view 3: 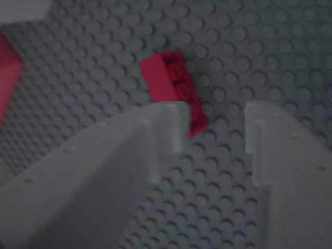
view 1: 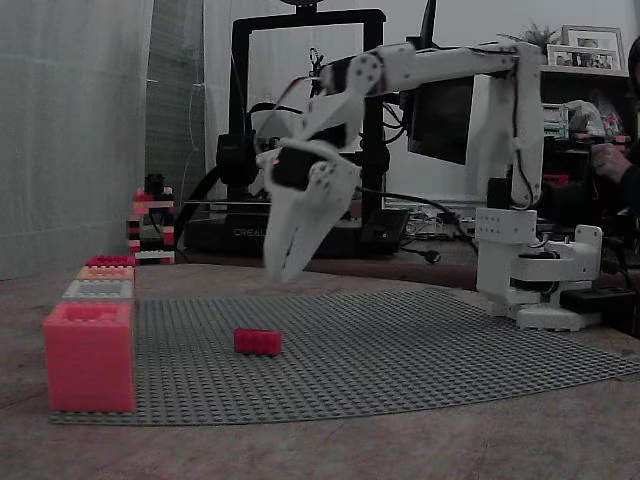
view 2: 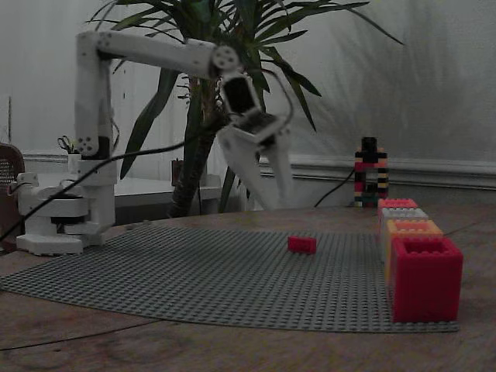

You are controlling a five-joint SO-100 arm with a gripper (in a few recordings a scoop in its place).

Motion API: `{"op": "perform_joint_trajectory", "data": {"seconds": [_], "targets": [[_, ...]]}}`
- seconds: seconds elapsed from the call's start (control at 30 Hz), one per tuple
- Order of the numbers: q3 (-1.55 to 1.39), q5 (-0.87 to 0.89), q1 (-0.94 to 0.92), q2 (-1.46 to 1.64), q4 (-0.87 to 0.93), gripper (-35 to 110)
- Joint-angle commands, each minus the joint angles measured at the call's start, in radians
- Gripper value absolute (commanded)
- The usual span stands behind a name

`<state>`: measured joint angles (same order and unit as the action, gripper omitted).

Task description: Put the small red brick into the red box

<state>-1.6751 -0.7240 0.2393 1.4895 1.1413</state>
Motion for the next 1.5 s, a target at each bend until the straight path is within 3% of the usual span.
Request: {"op": "perform_joint_trajectory", "data": {"seconds": [0.0, 1.0, 1.27, 1.4, 1.47], "targets": [[0.150, -0.021, 0.038, -0.054, 0.032, 16], [0.212, 0.011, 0.110, -0.244, -0.091, 18], [0.249, 0.006, 0.106, -0.287, -0.092, 13], [0.268, 0.012, 0.103, -0.307, -0.094, 0], [0.278, 0.031, 0.098, -0.299, -0.095, 0]]}}
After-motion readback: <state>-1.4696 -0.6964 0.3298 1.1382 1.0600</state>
